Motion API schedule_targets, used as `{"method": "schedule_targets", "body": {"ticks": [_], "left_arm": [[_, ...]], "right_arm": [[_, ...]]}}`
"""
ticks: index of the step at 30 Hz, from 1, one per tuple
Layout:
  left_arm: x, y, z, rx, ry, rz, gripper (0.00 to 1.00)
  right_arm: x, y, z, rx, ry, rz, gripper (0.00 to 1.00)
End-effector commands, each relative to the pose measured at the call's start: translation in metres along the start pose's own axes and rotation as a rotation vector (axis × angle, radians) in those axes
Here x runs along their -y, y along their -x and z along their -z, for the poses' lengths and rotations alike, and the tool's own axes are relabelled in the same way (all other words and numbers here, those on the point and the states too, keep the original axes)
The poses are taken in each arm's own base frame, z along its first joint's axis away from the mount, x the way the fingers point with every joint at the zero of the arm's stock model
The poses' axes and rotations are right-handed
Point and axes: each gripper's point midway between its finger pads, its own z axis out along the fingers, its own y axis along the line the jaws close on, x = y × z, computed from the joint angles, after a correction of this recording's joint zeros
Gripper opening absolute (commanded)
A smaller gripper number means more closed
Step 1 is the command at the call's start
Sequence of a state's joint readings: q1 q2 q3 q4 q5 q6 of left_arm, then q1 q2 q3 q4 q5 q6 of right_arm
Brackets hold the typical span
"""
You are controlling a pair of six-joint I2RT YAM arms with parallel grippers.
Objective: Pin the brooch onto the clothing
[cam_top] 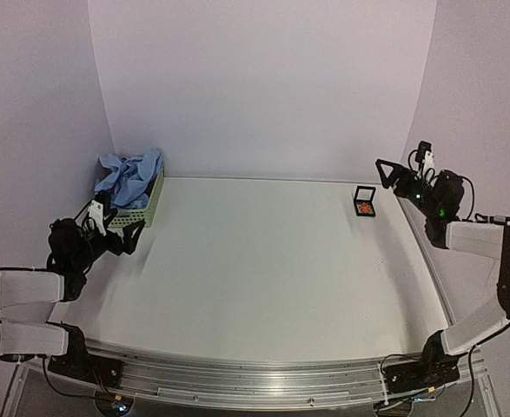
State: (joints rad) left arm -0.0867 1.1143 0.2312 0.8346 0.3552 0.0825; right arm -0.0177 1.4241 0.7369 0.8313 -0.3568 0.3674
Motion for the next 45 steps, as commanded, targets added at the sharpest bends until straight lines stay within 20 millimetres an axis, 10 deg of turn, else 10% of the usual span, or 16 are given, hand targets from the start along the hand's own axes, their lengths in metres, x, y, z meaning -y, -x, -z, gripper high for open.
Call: {"method": "schedule_targets", "body": {"ticks": [1,12,19,35,39,43,45], "left_arm": [[-0.002,0.04,-0.033,-0.093,-0.079,-0.014,1.0],[-0.13,0.075,-0.128,-0.276,0.387,-0.274,1.0],[-0.206,0.03,-0.16,-0.509,0.553,-0.129,1.0],[-0.258,-0.083,-0.23,-0.666,0.485,-0.258,0.96],[-0.245,-0.094,-0.234,-0.642,0.402,-0.276,0.72],[-0.246,-0.078,-0.231,-0.587,0.392,-0.279,0.09],[-0.251,-0.058,-0.23,-0.544,0.417,-0.284,0.0]], "right_arm": [[-0.047,-0.002,-0.029,-0.122,0.119,-0.023,0.98],[-0.105,0.004,-0.049,-0.107,0.218,0.027,0.98],[-0.121,-0.011,-0.048,-0.136,0.244,0.033,0.98],[-0.14,-0.025,-0.054,-0.179,0.288,0.003,0.98],[-0.141,-0.025,-0.052,-0.177,0.28,-0.007,0.98],[-0.14,-0.02,-0.05,-0.162,0.262,-0.002,0.98],[-0.14,-0.017,-0.049,-0.152,0.255,0.001,0.98]]}}
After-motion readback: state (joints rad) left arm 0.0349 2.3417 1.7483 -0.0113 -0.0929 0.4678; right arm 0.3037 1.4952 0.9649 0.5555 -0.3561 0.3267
